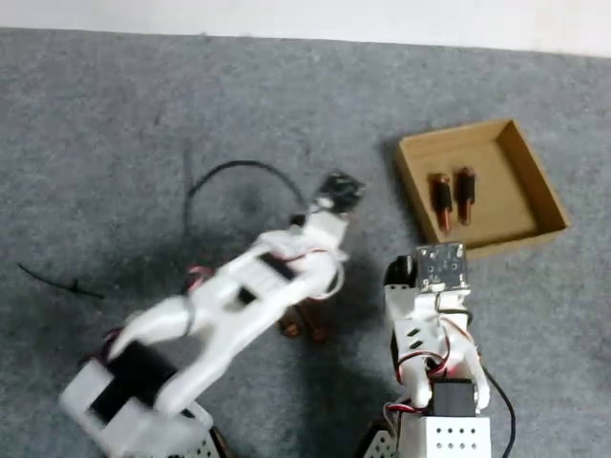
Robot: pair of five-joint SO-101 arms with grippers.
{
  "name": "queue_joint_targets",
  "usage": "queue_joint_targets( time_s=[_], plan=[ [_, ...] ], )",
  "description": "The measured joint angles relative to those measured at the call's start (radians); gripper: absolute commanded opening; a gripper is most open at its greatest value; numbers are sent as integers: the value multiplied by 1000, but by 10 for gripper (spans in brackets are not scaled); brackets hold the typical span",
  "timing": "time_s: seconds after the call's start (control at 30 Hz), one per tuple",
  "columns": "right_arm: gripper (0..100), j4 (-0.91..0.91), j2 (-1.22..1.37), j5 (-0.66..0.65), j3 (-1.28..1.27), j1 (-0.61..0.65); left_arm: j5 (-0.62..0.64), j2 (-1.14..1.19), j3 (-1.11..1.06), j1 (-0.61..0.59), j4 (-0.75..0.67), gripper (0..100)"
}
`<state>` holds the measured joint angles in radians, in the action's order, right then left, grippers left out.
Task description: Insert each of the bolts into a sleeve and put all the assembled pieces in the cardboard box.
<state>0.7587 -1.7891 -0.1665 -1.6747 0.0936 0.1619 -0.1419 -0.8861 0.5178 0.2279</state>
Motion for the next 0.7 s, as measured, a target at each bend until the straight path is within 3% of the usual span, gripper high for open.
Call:
queue_joint_targets(
  time_s=[0.17, 0.7],
  plan=[
    [3, -44, 0, 0, 0, 14, 0, -279, -198, -15, -115, 5],
    [3, -180, -2, 0, 0, 370, 0, -905, -454, -26, -133, 5]
  ],
)
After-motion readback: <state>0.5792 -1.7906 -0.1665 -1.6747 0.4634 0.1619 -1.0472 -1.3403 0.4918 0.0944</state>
